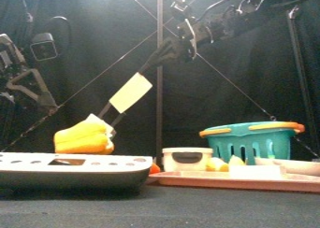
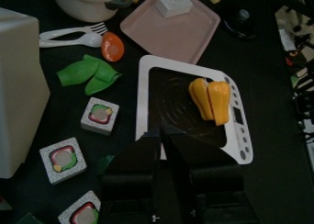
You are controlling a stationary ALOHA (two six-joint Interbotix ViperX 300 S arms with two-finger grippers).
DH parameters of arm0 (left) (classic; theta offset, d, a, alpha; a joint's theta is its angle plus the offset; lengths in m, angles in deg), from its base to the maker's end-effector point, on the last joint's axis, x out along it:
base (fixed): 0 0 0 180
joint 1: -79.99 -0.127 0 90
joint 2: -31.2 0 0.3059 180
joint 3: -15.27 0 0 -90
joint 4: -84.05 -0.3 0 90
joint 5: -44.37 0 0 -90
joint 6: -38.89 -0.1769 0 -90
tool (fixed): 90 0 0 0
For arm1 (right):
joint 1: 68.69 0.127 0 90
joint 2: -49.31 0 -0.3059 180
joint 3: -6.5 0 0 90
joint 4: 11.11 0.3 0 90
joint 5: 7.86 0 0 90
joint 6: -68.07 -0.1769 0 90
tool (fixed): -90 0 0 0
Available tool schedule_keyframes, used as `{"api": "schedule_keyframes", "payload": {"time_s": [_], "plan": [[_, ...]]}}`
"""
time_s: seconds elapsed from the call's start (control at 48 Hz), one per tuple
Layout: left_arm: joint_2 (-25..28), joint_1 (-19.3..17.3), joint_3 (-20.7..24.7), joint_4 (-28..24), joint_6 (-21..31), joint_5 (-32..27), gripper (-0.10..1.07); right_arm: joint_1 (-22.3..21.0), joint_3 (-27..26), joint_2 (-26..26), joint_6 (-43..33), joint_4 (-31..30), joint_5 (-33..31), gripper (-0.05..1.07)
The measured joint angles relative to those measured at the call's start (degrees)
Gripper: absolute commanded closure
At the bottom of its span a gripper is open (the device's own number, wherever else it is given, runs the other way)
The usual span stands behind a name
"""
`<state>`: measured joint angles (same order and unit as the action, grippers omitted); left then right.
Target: Grab white sushi piece
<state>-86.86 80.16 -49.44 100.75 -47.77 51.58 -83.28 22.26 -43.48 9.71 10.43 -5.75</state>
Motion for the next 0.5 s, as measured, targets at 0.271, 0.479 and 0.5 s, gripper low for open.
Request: {"api": "schedule_keyframes", "payload": {"time_s": [0.271,0.479,0.5], "plan": [[0.0,0.0,0.0,-0.09,-0.26,0.0,0.45,0.26,1.67,1.14,-0.09,0.18,0.88,0.6],[0.35,-0.18,0.62,-3.87,-0.44,0.0,0.38,0.7,5.45,4.57,-0.09,1.85,1.67,0.6],[0.53,-0.26,0.88,-4.75,-0.44,0.0,0.36,0.79,5.98,5.19,-0.09,2.11,1.76,0.6]]}}
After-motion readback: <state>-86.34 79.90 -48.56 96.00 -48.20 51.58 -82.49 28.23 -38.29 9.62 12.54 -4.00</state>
